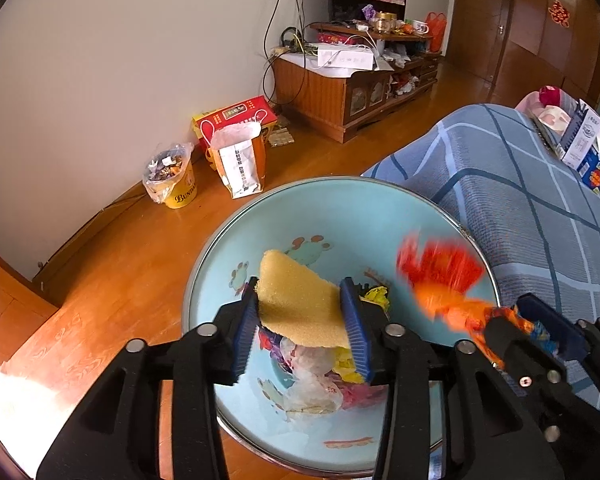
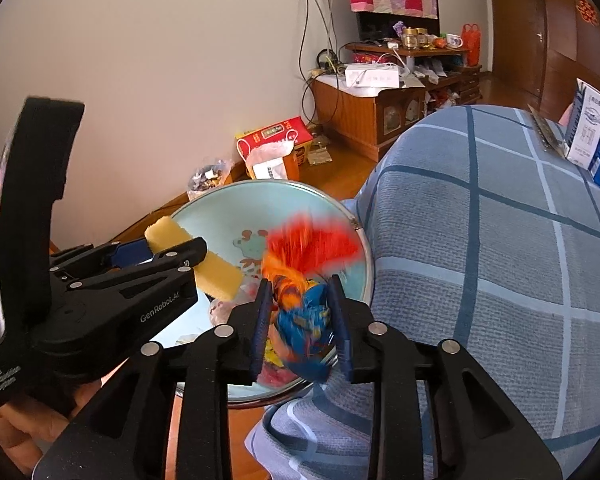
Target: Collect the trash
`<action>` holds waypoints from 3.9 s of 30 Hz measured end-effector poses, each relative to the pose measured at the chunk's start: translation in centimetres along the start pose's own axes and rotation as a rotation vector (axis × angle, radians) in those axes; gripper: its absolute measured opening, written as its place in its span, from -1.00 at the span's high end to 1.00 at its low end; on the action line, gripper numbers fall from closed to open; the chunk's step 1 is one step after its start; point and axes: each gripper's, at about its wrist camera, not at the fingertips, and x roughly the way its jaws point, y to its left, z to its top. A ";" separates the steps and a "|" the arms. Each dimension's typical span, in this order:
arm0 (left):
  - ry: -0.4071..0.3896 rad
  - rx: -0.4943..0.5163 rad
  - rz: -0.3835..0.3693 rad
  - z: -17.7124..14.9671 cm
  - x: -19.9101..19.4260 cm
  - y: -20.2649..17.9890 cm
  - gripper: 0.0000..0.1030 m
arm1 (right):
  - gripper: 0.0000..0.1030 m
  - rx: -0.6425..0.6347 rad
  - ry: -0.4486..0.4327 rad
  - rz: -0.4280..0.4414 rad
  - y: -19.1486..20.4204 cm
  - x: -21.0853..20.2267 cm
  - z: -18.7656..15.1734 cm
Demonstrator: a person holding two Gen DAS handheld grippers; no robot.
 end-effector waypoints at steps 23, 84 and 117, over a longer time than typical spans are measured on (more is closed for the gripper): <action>-0.104 0.004 0.048 -3.4 -7.3 0.1 -0.67 | -0.73 0.222 -0.244 -0.155 -3.2 -10.6 -1.3; -0.492 0.020 0.111 -2.8 -21.6 -0.8 -0.88 | -0.83 0.158 -0.603 -0.284 0.2 -22.3 -2.1; -0.492 0.029 0.109 -3.0 -21.8 -1.0 -0.88 | -0.83 0.170 -0.600 -0.281 0.2 -22.1 -2.1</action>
